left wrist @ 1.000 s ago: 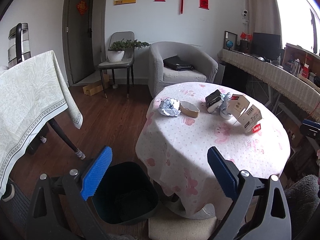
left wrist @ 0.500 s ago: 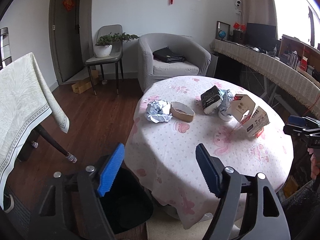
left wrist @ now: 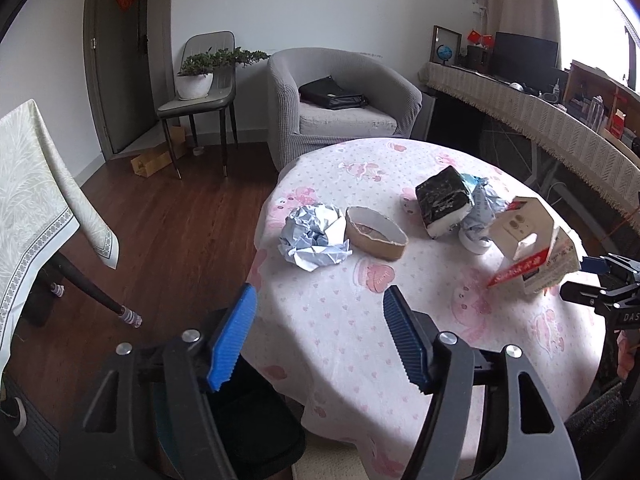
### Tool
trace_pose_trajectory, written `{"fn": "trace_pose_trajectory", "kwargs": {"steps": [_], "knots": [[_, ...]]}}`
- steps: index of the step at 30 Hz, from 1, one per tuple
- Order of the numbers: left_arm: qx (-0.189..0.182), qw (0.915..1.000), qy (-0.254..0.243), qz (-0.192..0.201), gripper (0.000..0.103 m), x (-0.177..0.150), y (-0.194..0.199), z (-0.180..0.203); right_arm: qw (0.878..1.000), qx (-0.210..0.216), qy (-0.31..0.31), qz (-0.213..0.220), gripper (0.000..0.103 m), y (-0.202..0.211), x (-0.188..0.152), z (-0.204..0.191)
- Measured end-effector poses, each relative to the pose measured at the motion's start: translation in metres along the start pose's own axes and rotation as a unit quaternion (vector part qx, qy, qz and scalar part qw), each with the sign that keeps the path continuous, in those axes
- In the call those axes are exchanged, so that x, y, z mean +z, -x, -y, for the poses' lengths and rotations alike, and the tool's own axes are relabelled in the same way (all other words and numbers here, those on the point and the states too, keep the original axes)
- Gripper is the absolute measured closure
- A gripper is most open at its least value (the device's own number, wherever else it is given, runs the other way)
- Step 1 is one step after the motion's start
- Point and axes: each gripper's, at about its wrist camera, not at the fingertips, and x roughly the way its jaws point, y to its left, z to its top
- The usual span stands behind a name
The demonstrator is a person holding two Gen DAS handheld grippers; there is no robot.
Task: Collect trash
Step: 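Grasp the crumpled silver foil with the left gripper while the right gripper grasps the white SanDisk box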
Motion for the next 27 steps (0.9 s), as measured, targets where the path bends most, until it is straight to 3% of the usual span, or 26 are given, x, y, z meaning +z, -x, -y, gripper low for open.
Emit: {"fn": "trace_pose_trajectory", "kwargs": {"steps": [18, 20, 22, 24, 27], "knots": [[-0.017, 0.9998, 0.007, -0.006, 0.033, 0.038, -0.054, -0.009, 1.000, -0.006, 0.005, -0.021, 0.015, -0.029, 0.013, -0.001], [-0.020, 0.9997, 0.009, -0.009, 0.035, 0.041, -0.059, -0.009, 1.000, -0.003, 0.002, -0.024, 0.014, -0.034, 0.015, 0.000], [-0.026, 0.9995, 0.012, -0.013, 0.048, 0.042, -0.064, -0.009, 1.000, -0.002, 0.002, -0.024, 0.013, -0.037, 0.017, 0.000], [-0.027, 0.9995, 0.010, -0.016, 0.054, 0.043, -0.068, -0.009, 1.000, -0.005, 0.004, -0.024, 0.012, -0.040, 0.019, 0.000], [-0.031, 0.9994, 0.003, -0.015, 0.055, 0.042, -0.069, -0.006, 1.000, -0.008, 0.005, -0.023, 0.012, -0.042, 0.021, -0.001]]}}
